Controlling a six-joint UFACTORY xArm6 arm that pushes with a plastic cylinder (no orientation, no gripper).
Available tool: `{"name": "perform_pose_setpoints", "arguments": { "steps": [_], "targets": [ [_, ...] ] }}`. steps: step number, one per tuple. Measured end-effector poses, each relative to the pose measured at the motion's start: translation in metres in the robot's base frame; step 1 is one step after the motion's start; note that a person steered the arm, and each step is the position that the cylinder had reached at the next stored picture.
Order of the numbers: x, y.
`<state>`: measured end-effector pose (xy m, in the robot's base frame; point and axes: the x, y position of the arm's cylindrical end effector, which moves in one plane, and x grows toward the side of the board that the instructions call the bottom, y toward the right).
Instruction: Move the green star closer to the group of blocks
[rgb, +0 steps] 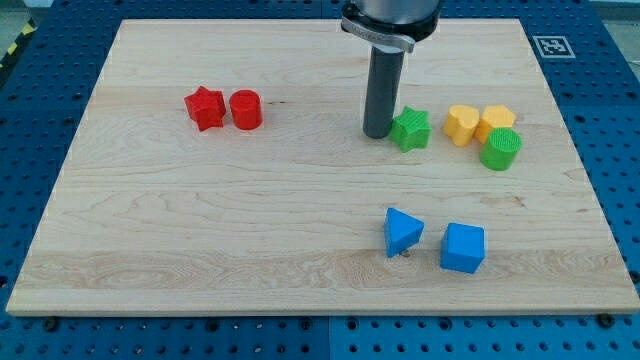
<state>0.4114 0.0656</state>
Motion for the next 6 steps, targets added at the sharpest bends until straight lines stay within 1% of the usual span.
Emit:
{"name": "perform_pose_setpoints", "arguments": {
  "steps": [1,2,4,6],
  "targets": [
    [-0.021,-0.005],
    [-0.024,-0.001],
    [0.001,0.006],
    [0.011,0.045]
  ]
}}
